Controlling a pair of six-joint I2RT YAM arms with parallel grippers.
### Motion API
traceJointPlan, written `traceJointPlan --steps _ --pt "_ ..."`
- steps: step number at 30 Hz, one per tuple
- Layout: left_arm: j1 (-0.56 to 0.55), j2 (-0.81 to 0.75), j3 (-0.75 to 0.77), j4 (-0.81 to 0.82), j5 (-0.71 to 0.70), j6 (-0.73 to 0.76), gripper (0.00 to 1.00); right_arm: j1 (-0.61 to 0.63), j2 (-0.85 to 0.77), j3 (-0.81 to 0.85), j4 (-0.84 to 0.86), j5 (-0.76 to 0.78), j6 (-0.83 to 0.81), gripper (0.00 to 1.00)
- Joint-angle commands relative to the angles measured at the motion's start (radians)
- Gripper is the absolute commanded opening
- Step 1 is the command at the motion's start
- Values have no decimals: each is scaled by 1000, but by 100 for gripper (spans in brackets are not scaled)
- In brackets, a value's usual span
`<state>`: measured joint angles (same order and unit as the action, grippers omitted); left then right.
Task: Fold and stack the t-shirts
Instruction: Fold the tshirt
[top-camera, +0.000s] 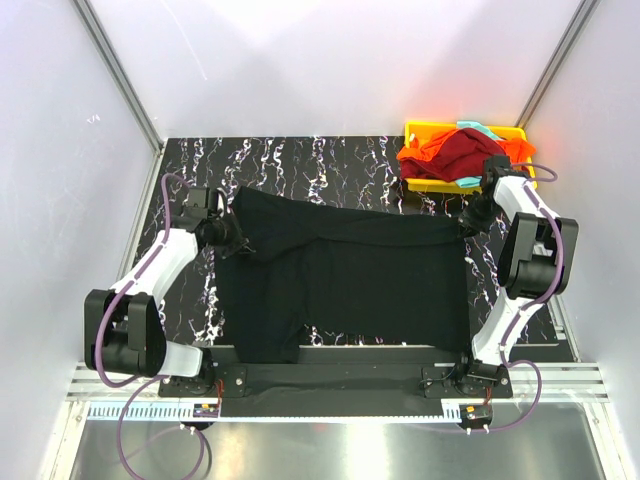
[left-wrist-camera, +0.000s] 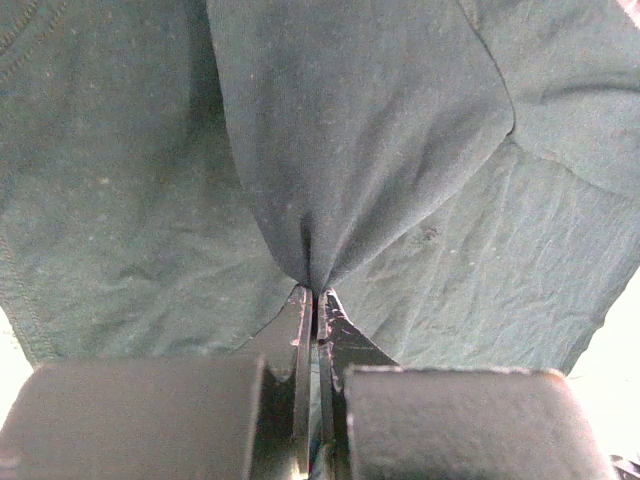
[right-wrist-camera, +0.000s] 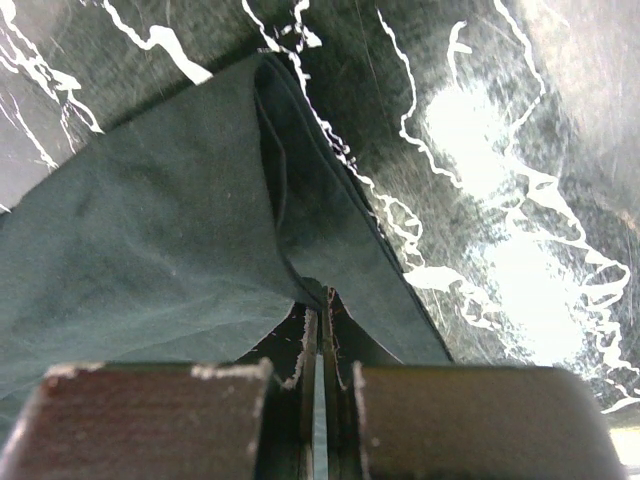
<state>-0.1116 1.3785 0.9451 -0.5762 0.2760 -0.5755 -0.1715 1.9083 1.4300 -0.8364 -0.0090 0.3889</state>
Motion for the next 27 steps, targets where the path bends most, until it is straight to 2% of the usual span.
traceJointPlan --steps 1,16,23,25,26,27 --pt "-3 -41 -15 33 31 -15 0 -6 18 44 2 20 1 0" --pt "-5 -22 -62 39 58 -11 0 -8 6 -25 -6 38 -1 1" --pt "-5 5 -43 36 54 5 1 -8 15 -36 -13 53 -21 6" --pt "-5 -4 -46 36 46 6 8 -8 15 -36 -13 63 -24 20" --pt "-3 -24 -43 18 31 18 12 -8 14 -33 -29 70 -27 24" --pt "-5 -39 -40 4 -4 31 21 -10 8 -29 -38 95 -28 26"
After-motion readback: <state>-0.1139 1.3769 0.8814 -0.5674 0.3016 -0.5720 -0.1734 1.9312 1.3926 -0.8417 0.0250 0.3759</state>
